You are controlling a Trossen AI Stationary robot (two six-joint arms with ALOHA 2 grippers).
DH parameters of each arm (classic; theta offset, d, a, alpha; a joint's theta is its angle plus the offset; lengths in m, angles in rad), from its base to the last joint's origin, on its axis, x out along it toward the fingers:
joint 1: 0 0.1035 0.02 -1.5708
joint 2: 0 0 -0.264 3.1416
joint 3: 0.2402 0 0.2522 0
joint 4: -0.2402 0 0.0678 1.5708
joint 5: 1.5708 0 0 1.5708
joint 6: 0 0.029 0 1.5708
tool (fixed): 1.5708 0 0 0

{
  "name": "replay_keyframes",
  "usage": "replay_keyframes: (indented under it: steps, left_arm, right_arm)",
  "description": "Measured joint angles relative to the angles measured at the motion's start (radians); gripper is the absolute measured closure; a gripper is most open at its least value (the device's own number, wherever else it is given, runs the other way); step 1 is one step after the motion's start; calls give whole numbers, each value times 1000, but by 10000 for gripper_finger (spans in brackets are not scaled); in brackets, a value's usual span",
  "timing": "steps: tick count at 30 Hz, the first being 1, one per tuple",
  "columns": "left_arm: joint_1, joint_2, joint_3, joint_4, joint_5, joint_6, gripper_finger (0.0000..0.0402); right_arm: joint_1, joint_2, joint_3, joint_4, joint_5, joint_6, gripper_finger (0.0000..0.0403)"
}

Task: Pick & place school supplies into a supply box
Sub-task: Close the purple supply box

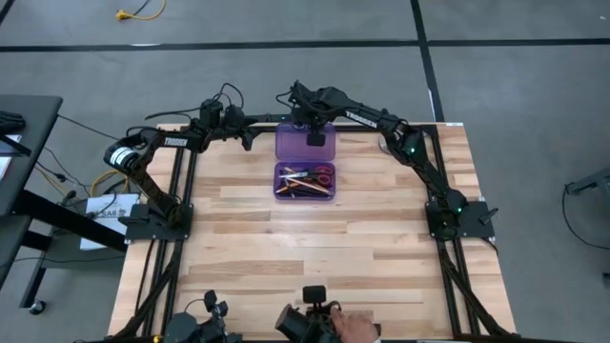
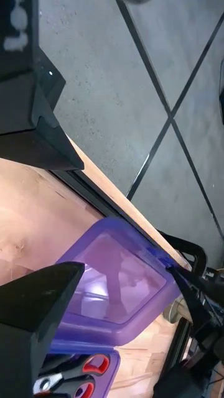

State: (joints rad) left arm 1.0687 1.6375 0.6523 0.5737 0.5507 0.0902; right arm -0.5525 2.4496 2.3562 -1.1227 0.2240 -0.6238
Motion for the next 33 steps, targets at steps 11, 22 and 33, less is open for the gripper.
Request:
replay_keyframes:
  steps: [11, 22, 33]
  left_arm:
    - [0, 0, 0, 0, 0, -5, 162]
    - [0, 0, 0, 0, 0, -5, 162]
    - [0, 0, 0, 0, 0, -5, 162]
  right_arm:
    - [24, -32, 0, -56, 24, 15, 403]
    - [34, -46, -20, -94, 39, 25, 403]
    - [62, -86, -24, -137, 74, 33, 403]
